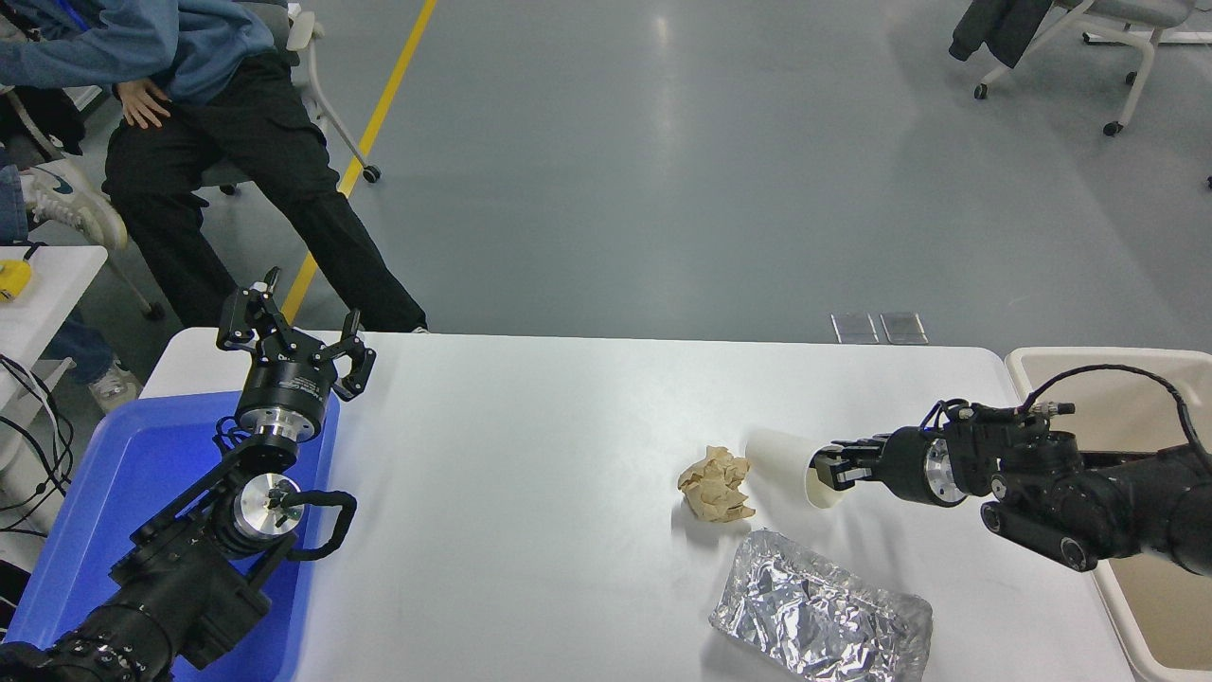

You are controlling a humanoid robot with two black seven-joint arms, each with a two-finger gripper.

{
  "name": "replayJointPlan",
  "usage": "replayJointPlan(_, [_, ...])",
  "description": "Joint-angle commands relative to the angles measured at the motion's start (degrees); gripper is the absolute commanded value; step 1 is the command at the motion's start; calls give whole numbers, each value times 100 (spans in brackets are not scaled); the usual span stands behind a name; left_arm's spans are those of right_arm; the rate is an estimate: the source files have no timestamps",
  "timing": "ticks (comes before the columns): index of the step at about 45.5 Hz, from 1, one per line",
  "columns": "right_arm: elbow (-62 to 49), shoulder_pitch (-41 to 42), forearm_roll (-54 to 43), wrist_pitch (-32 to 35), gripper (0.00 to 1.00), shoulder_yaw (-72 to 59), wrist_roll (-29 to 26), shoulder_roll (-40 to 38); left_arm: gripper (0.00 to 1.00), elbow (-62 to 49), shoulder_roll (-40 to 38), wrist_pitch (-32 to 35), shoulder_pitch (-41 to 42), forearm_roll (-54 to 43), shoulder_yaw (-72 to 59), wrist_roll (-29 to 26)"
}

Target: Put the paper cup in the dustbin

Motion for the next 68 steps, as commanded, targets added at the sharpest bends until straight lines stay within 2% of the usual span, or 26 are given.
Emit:
replayJointPlan(1, [24, 9, 67, 18, 0, 41, 202, -18, 100, 5, 0, -1, 9, 0, 1, 0])
replayJointPlan(18, [269, 114, 383, 18, 0, 226, 527, -229, 100, -4, 0, -1, 0, 0, 1, 0])
replayJointPlan(27, [937, 439, 1094, 238, 0, 314, 544, -677, 100, -4, 0, -1, 0, 0, 1, 0])
replayJointPlan(39, [2203, 1142, 1973, 537, 0, 323, 509, -1635, 100, -4, 0, -1, 0, 0, 1, 0])
replayJointPlan(50, [3011, 1933, 2852, 1081, 0, 314, 465, -2619, 100, -4, 0, -1, 0, 0, 1, 0])
replayJointPlan(62, [3162, 2698, 3828, 1881, 0, 314, 369, -3586, 100, -4, 0, 8, 0, 0, 1, 0])
replayJointPlan(68, [3109, 2891, 4416, 1961, 0, 323, 140, -3903, 100, -4, 0, -1, 0, 0, 1, 0])
